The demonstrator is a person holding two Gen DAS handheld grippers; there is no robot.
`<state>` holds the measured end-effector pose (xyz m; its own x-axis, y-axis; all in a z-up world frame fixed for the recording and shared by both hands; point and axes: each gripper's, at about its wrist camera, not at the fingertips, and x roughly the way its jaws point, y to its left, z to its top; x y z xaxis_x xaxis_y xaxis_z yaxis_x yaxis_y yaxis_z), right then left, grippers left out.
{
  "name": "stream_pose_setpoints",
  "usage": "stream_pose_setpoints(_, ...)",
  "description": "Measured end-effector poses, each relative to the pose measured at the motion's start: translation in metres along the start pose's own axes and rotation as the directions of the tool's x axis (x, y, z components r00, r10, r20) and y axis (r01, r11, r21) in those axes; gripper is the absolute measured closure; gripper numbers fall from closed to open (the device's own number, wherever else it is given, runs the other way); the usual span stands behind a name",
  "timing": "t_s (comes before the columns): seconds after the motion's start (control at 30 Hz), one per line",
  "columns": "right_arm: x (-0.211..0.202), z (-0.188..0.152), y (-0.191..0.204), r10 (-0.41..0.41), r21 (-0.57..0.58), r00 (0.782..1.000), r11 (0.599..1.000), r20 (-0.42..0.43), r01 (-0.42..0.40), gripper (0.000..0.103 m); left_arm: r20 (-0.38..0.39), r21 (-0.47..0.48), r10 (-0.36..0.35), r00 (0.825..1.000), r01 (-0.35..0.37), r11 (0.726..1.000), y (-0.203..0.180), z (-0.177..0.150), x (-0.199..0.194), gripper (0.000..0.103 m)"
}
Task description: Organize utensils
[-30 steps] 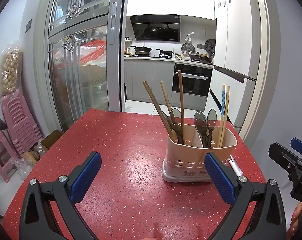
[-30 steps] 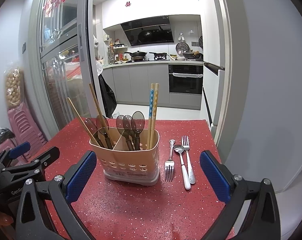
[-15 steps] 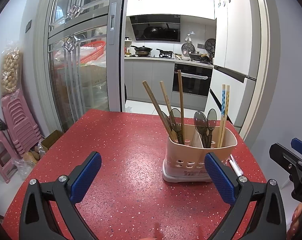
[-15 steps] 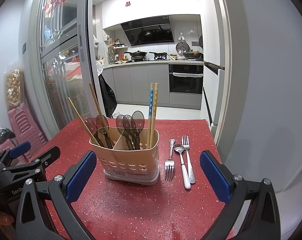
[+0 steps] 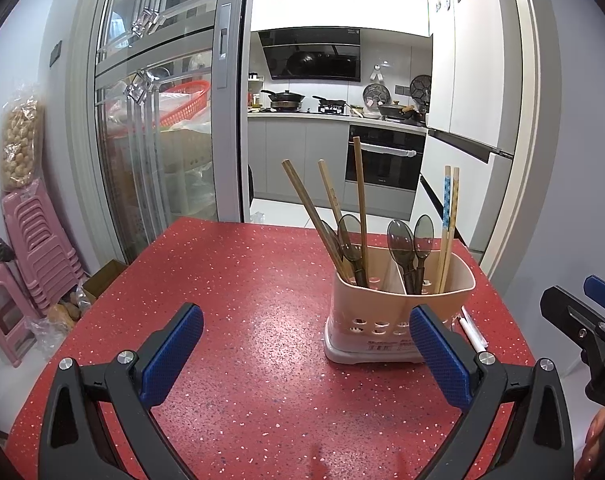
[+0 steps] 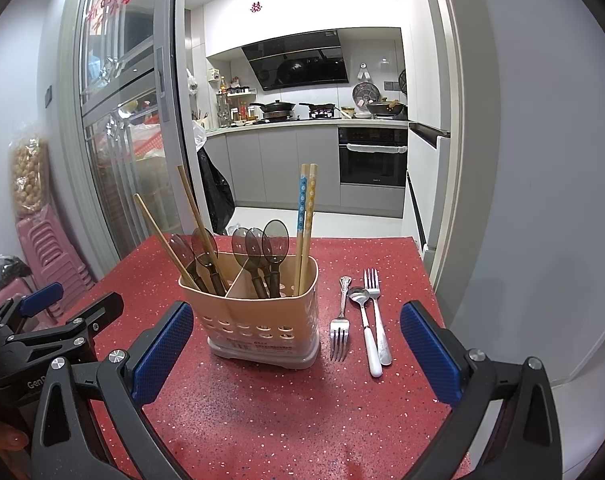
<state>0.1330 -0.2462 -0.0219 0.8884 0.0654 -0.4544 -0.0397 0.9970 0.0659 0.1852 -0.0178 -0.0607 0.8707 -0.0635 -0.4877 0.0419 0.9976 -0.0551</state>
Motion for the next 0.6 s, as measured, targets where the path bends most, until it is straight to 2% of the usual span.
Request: stream_pose_setpoints(0.6,-0.0012,-0.0015,0.0011,0.002,0.001,1.0,1.0,0.001,-0.002,0.0,0.002,0.01,0.003,1.0,-0.003,1.0,-0.0033,0.0015,-0.0002,0.0)
